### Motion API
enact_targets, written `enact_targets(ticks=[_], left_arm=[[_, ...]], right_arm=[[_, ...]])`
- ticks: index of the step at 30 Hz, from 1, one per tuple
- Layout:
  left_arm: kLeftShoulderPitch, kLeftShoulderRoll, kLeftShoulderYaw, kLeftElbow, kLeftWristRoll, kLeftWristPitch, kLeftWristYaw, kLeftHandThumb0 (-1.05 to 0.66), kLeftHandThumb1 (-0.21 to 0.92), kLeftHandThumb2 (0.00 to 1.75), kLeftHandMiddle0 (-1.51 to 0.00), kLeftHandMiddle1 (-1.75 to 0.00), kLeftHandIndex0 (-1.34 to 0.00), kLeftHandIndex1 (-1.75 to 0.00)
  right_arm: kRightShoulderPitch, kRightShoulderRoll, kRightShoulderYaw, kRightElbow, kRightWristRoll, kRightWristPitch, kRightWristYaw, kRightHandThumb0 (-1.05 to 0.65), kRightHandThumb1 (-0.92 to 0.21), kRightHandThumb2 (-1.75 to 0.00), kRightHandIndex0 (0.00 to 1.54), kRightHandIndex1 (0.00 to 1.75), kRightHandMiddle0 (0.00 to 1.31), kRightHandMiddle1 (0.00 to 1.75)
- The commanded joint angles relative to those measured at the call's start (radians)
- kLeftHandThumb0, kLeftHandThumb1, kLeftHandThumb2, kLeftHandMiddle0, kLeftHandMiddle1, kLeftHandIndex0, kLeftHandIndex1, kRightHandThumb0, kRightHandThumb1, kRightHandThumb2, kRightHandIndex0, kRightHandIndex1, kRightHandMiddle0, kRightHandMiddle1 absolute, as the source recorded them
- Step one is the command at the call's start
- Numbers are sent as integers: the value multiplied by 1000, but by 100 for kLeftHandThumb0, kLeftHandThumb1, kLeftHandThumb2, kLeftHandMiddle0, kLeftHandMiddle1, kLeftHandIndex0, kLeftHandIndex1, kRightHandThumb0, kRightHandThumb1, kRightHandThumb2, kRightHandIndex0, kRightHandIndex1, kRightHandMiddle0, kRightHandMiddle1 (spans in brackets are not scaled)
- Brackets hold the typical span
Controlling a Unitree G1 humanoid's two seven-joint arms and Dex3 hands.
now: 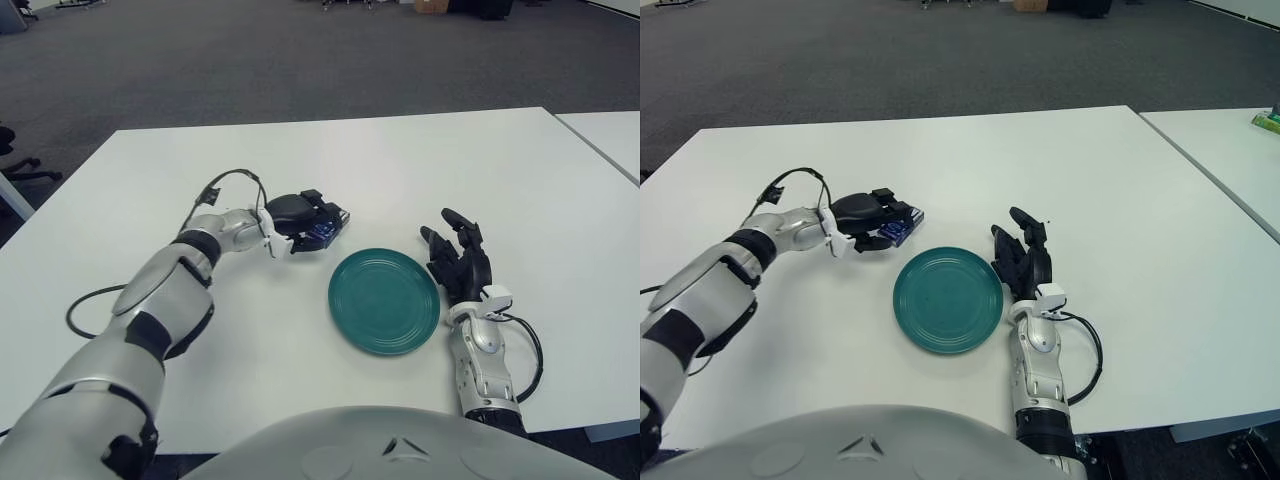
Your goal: Put the gum into the plate.
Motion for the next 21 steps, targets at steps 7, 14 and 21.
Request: enact_targets(ticks=[7,14,21], left_arm=[[124,89,-42,-13,43,-11,-79,-92,92,84,-39,-123,-25,-126],[159,115,-51,-19,46,2,-35,-92,92,83,-43,-107,-29,-127],[183,162,-51,-99,35,-80,-12,-91,92,80,-48,-95,-30,-124]], right_arm=[[71,17,-3,44,8,132,-32,-51,-92,-58,48,35,0,82],[64,16,-3,50,11,138,-30,-52,-92,-58,45,33,0,82],[57,10,-5,57,15,133,-21,-52,-92,-59,46,32,0,77]])
